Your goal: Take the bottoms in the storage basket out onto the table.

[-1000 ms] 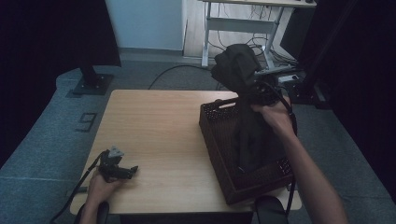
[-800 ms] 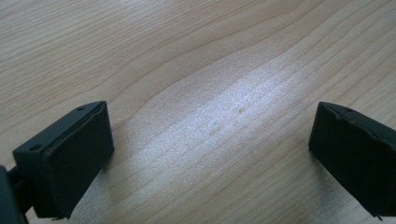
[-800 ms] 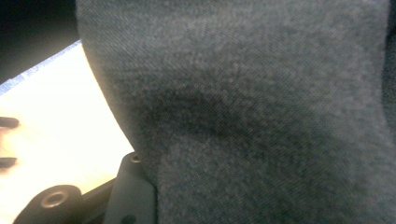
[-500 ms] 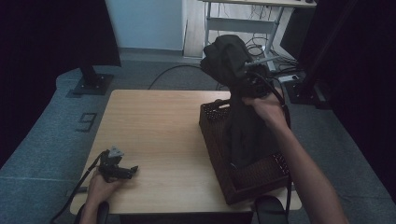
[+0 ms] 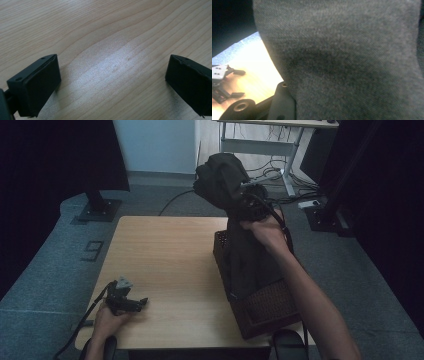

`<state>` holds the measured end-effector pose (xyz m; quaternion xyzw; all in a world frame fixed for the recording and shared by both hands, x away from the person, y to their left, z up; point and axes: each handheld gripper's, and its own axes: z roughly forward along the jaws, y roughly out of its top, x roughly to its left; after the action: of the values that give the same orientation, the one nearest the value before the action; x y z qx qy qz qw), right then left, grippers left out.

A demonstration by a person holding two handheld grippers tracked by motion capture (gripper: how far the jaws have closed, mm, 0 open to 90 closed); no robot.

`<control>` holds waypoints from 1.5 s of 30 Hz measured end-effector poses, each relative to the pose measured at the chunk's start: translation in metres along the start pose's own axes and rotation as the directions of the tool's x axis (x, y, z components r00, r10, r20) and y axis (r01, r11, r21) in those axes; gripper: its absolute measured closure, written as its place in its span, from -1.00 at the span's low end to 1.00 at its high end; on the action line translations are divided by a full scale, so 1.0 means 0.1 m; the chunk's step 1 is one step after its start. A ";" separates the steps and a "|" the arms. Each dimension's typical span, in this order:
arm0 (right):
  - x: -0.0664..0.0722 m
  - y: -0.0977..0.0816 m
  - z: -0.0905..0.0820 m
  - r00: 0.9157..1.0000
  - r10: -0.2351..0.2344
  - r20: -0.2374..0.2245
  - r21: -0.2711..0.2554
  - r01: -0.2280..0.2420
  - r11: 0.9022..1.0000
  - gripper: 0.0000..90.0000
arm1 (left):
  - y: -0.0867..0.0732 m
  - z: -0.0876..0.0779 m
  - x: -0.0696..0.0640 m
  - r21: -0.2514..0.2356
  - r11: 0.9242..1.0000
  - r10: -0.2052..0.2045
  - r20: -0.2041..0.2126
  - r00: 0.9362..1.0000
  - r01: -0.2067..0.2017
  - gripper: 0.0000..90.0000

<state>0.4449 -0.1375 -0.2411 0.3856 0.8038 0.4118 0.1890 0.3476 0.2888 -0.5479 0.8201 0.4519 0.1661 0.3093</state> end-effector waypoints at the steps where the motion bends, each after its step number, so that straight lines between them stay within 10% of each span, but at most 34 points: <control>1: 0.02 0.01 0.01 1.000 -0.001 -0.003 0.000 0.001 1.000 0.28 | 0.00 0.00 0.00 0.000 1.000 0.000 0.000 1.000 0.000 -1.00; 45: 0.95 0.35 0.90 0.993 -0.058 -0.105 0.001 0.058 0.998 0.28 | 0.00 0.00 0.00 0.001 1.000 -0.001 0.003 1.000 0.001 -1.00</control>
<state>0.4570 -0.0052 -0.2646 0.3402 0.8243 0.4242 0.1576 0.3475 0.2888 -0.5479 0.8202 0.4519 0.1647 0.3098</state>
